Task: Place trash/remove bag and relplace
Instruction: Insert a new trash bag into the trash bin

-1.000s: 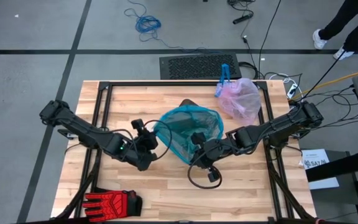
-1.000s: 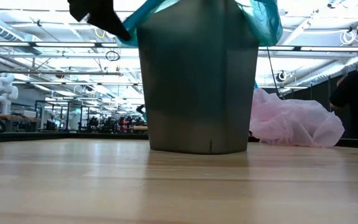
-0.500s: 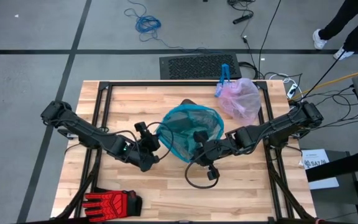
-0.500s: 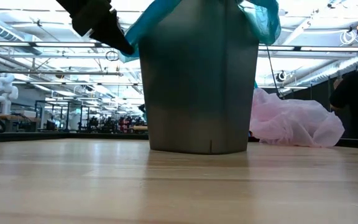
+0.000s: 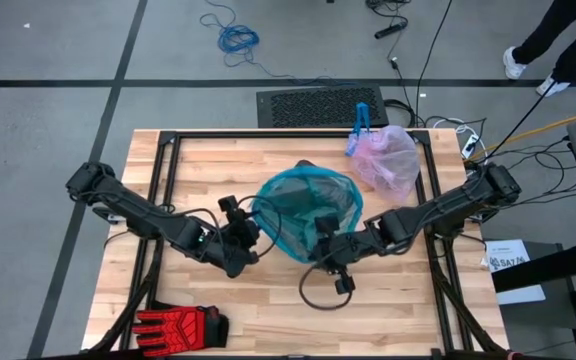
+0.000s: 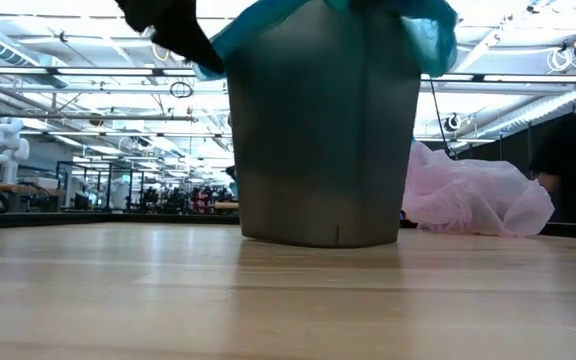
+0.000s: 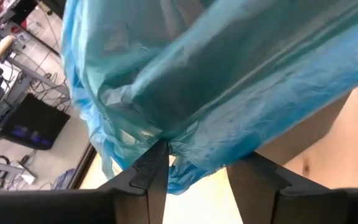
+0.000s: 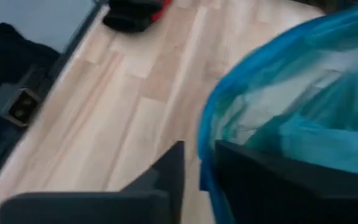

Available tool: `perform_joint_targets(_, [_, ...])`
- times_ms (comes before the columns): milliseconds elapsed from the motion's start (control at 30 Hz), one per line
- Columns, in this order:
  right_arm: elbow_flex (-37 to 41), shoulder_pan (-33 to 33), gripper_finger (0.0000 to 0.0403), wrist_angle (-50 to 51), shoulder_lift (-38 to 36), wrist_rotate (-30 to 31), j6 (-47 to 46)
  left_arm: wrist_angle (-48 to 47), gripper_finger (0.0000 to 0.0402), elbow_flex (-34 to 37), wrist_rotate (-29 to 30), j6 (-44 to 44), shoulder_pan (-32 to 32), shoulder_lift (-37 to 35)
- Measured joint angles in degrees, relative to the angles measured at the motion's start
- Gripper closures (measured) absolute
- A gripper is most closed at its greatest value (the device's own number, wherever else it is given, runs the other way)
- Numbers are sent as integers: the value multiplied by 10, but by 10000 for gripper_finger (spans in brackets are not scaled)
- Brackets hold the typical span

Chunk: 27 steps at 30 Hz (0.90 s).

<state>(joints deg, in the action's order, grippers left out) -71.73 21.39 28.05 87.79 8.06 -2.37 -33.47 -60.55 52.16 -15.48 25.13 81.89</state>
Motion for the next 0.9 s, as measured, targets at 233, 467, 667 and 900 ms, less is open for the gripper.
perform_joint_targets(233, [-11,20,220,10,1,-7,-3,-22,245,-22,0,11,17,0])
perform_joint_targets(467, [-29,24,179,26,1,-6,-2,-37,245,-26,1,8,35,0])
perform_joint_targets(667, [-29,24,176,22,1,-5,1,-63,245,-26,-7,-4,44,0])
perform_joint_targets(900, [-29,24,176,19,0,-4,10,-85,234,-26,-46,-8,62,-1])
